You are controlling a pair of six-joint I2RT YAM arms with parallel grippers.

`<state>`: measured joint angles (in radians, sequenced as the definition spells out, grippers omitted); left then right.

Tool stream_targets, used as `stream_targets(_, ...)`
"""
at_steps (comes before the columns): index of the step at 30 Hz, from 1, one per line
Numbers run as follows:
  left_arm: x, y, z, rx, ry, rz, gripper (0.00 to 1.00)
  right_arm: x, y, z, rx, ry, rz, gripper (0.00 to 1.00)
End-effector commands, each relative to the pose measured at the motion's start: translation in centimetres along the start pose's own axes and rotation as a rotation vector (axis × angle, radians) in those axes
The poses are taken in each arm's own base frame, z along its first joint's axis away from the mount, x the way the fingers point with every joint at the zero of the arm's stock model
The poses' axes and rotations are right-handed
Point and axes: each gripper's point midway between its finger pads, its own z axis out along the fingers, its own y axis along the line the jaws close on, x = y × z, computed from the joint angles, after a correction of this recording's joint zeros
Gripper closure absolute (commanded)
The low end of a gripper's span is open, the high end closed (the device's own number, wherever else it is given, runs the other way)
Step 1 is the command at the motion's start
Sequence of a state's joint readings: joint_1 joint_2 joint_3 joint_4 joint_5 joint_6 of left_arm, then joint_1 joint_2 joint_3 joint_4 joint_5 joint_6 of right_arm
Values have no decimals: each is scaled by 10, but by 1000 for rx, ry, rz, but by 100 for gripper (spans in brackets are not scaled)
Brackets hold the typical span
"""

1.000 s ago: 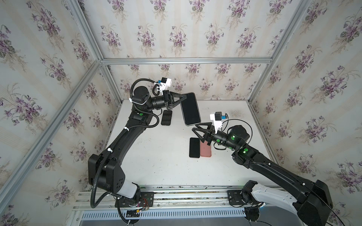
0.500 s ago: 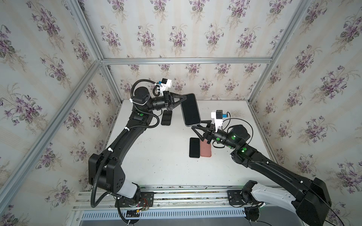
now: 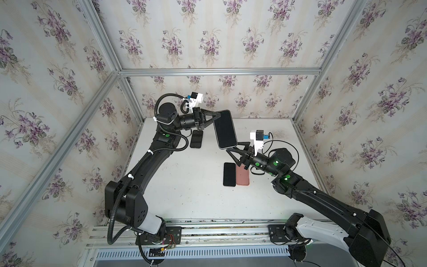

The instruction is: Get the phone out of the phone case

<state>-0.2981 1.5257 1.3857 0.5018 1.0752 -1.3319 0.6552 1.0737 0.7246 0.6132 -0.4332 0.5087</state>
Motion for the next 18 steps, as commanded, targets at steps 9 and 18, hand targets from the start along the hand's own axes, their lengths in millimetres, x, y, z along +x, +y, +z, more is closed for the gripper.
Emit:
stream_targets(9,11,-19,3,62,45,48,100,-18,-16,-5,58,-90,23,43)
stream_targets(18,15,-20,5,71,61,55,100,-23,-23,-10,60,-123,67,48)
